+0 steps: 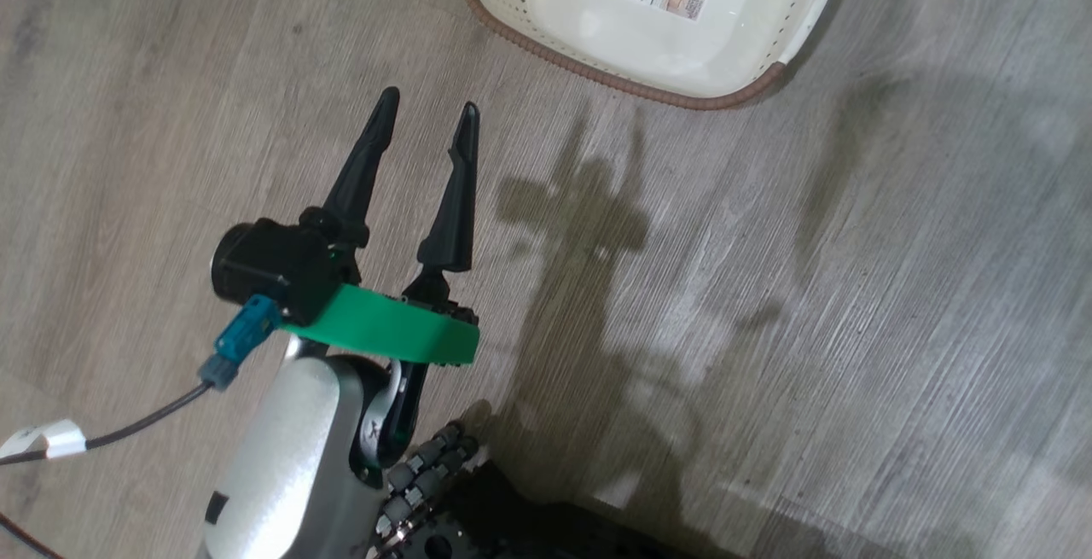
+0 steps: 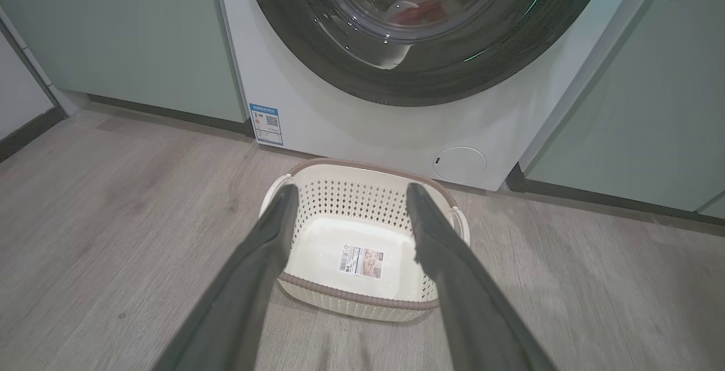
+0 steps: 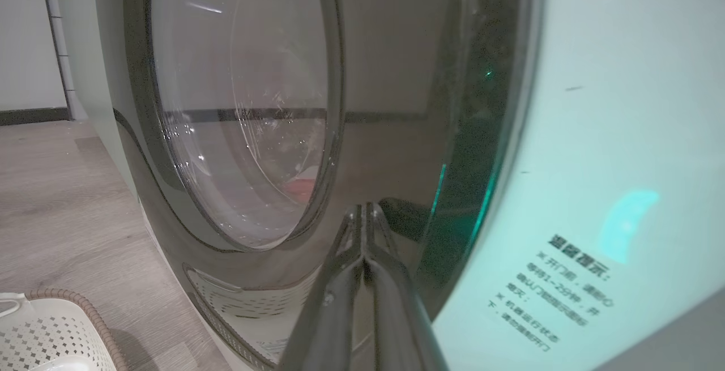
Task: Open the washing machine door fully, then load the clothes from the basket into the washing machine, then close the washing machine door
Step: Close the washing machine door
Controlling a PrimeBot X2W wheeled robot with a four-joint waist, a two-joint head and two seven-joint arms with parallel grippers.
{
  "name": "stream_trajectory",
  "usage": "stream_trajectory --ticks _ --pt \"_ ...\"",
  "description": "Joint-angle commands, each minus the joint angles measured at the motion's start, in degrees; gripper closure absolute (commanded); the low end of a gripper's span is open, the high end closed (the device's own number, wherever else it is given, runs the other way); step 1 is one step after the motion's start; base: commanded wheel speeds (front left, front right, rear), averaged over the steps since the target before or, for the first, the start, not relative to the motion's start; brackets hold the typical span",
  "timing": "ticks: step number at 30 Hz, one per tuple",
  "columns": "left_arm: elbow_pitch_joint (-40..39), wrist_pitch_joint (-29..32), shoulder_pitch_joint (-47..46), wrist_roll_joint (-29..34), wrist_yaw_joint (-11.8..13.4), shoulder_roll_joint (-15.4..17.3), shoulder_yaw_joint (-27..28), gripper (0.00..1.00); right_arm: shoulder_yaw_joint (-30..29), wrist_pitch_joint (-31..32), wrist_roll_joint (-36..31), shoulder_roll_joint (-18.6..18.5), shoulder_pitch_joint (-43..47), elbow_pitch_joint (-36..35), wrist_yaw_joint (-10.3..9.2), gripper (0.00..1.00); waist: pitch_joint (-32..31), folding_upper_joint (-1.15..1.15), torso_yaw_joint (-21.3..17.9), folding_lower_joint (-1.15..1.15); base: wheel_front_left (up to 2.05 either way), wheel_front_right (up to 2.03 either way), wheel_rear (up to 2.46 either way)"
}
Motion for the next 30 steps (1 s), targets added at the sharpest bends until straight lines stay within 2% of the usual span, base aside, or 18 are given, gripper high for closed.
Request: stream_trajectory --ticks 1,5,14,20,30 --pt "-1.7 -0.5 -0.3 -0.4 0.5 0.9 1.5 0.00 -1.4 -0.1 -0.6 1.0 -2.1 -0.1 -0.43 1.00 0.2 0.00 0.2 0.00 0.00 0.00 0.00" --pt "-1.9 -0.5 -0.5 -0.6 0.7 0.9 1.1 0.00 -4.4 -0.3 -3.0 1.9 -3.4 1.9 -0.43 1.00 0.7 0.00 0.2 0.00 0.00 0.00 0.00" --pt "-1.1 -0.5 -0.9 0.2 0.5 0.9 2.0 0.00 -10.1 -0.3 -6.9 3.2 2.9 -1.9 -0.43 1.00 -2.3 0.00 -1.8 0.00 0.00 0.00 0.00" --pt "-0.1 -0.5 -0.1 2.1 -0.4 0.9 3.7 0.00 -10.2 -0.4 -6.3 3.9 12.0 -6.9 -0.43 1.00 -8.1 0.00 -4.5 0.00 0.00 0.00 0.00" --pt "2.1 -0.5 2.9 6.2 -2.8 0.9 7.9 0.00 -14.1 -0.4 -0.4 3.3 33.0 -22.3 -0.43 1.00 -20.9 0.00 -11.1 0.00 0.00 0.00 0.00"
